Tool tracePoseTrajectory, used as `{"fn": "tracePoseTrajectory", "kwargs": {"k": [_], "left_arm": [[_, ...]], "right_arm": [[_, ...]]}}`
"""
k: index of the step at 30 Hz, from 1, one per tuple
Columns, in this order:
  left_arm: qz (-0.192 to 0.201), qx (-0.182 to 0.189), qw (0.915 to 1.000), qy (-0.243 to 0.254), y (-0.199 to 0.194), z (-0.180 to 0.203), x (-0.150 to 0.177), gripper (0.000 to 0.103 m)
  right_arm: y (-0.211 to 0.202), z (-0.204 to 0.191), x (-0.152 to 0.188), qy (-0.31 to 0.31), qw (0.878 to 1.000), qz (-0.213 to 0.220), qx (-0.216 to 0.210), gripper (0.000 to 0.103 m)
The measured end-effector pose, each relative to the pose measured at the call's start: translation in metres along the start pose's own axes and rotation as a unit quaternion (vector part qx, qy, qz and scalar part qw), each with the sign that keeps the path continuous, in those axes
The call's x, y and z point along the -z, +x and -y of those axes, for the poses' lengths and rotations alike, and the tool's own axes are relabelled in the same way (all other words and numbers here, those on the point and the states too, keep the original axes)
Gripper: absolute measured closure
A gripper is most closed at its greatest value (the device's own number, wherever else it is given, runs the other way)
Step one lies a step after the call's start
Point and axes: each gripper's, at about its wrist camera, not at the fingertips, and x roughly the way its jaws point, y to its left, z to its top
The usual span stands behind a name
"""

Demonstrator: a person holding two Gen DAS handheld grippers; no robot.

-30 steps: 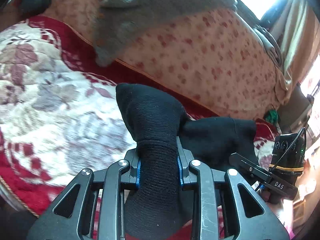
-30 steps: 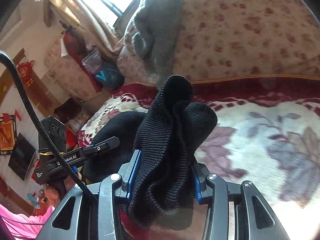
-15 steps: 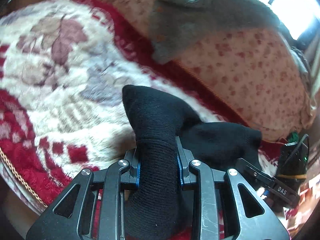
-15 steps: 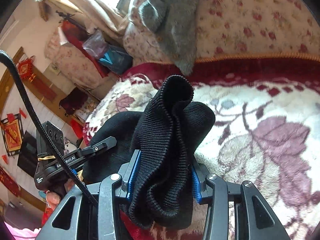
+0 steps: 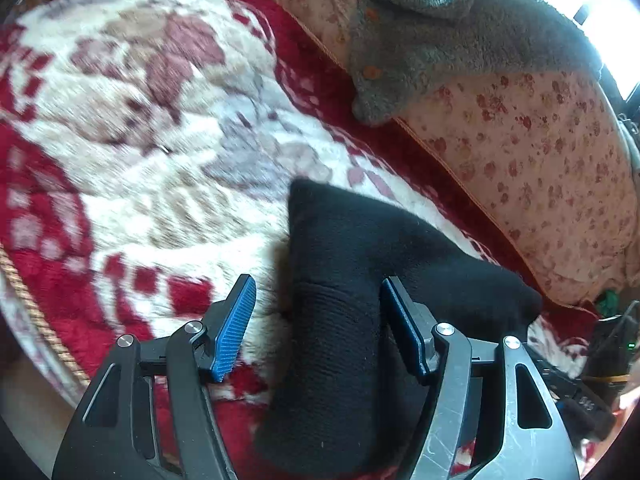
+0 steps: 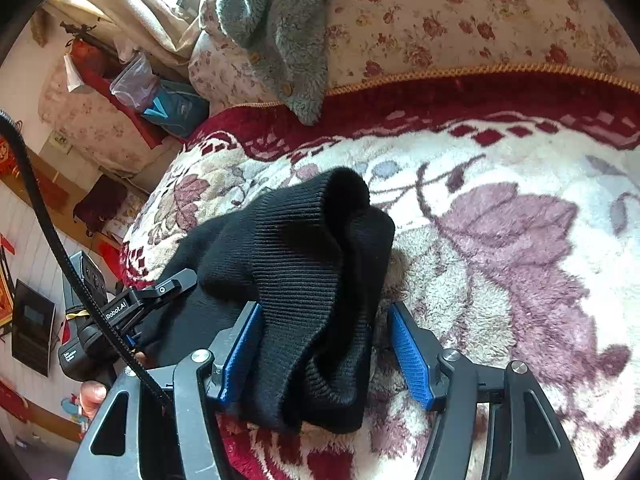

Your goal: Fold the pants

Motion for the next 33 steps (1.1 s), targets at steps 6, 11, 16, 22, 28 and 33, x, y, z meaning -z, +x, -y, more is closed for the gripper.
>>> {"fn": "tracePoseTrajectory", "kwargs": {"k": [6, 11, 16, 22, 28, 33], "left_arm": [[0.029, -0.011, 0.9993, 0.019, -0.025, 0.012, 0.002, 0.037], [0.055, -0.041, 0.9962, 0.054, -0.041, 0.032, 0.011, 0.037], [0.074, -0.078, 0.9903, 0.087, -0.049, 0.05, 0.026, 0.037], [0.087, -0.095, 0.9862, 0.104, -0.056, 0.06, 0.038, 0.037], [0.097, -0.11, 0.9817, 0.121, -0.065, 0.07, 0.052, 0.037], [0.103, -0.113, 0.9803, 0.125, -0.071, 0.076, 0.059, 0.037]], "right_arm": [[-0.035, -0.009, -0.006, -0.021, 0.999, 0.038, 0.002, 0.041], [-0.04, -0.029, -0.005, -0.055, 0.997, 0.044, 0.01, 0.041], [-0.038, -0.051, 0.002, -0.095, 0.994, 0.048, 0.024, 0.041], [-0.034, -0.065, 0.013, -0.116, 0.992, 0.044, 0.035, 0.041], [-0.036, -0.068, 0.019, -0.113, 0.992, 0.045, 0.039, 0.041], [-0.042, -0.071, 0.022, -0.115, 0.991, 0.053, 0.049, 0.041]]}}
